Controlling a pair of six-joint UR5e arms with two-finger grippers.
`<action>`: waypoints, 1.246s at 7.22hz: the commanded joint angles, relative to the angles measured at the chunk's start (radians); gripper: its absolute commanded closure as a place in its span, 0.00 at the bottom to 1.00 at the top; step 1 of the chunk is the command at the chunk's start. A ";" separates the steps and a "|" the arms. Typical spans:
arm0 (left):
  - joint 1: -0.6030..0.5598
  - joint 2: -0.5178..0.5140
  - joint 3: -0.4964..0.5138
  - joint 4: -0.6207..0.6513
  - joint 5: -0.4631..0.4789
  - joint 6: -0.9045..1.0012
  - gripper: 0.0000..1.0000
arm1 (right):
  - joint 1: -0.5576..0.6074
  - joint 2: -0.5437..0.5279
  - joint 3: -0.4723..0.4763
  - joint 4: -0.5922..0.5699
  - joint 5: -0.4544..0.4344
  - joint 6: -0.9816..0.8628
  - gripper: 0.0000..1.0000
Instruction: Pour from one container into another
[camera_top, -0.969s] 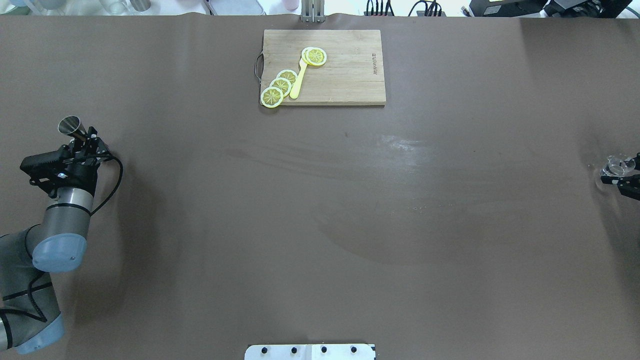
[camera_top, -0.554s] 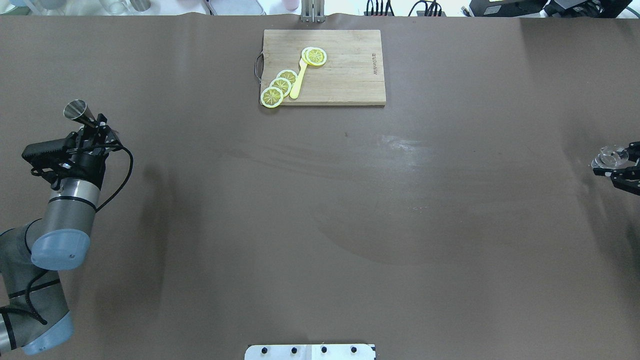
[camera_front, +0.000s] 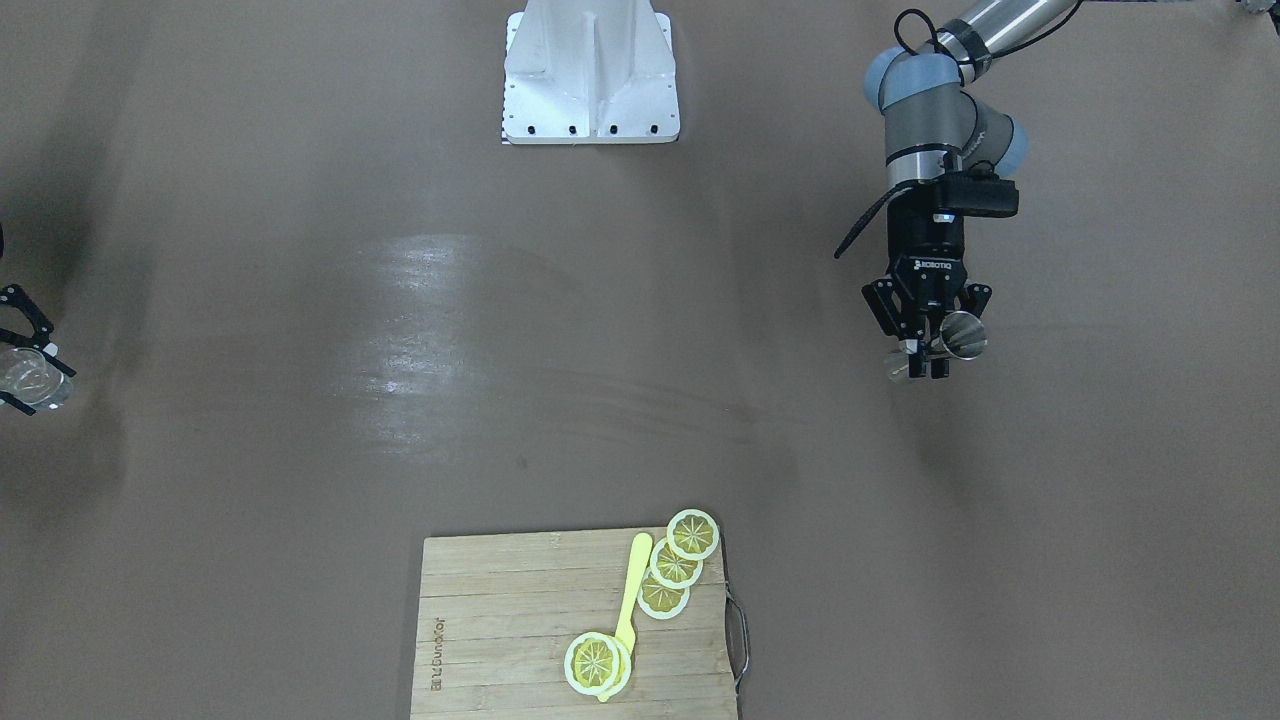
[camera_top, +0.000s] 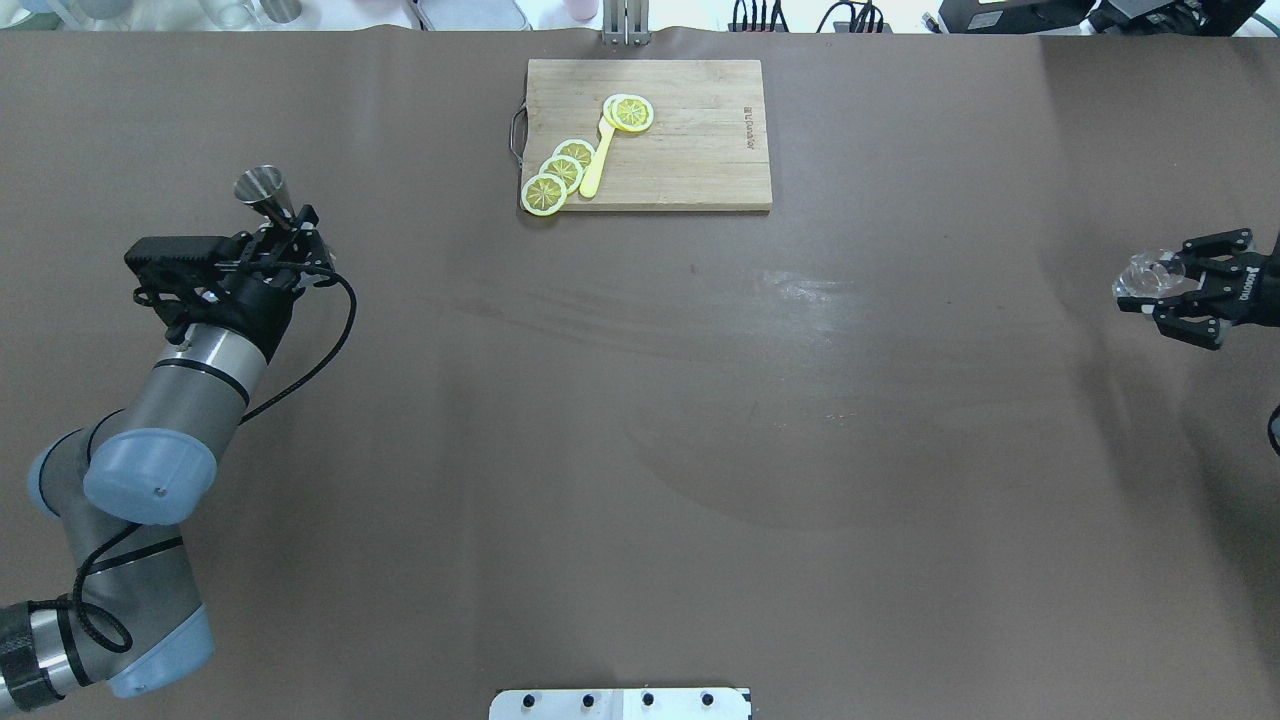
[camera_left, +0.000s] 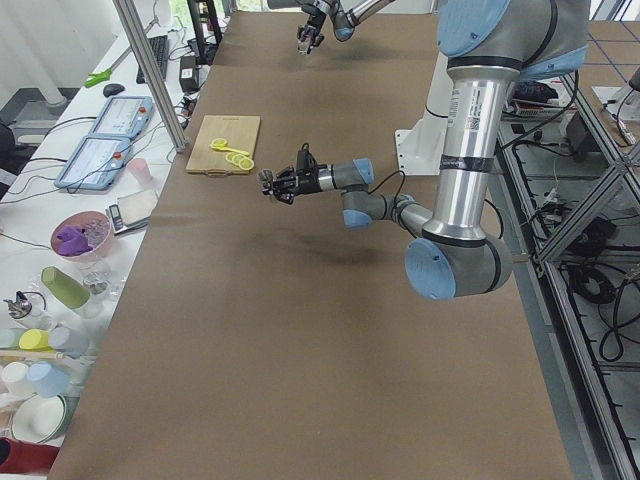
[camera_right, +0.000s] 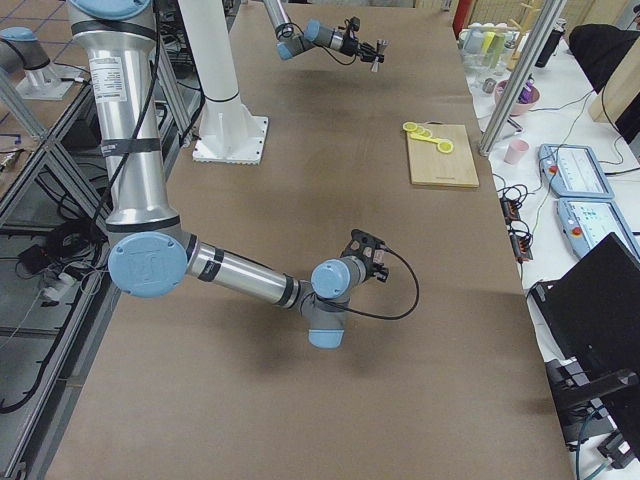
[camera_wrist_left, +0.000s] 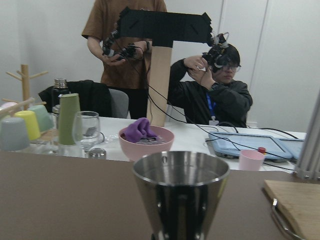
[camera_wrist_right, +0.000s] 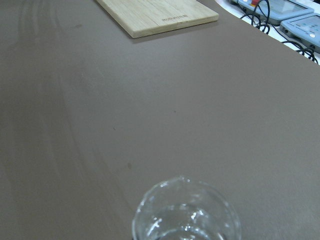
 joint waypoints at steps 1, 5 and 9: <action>-0.007 -0.041 -0.016 0.029 -0.065 0.306 1.00 | -0.034 0.083 0.005 -0.021 0.000 0.005 1.00; -0.062 -0.103 -0.015 0.013 -0.340 0.387 1.00 | -0.110 0.105 0.230 -0.273 -0.043 0.015 1.00; -0.147 -0.204 0.035 -0.069 -0.815 0.771 1.00 | -0.173 0.111 0.360 -0.418 -0.026 0.021 1.00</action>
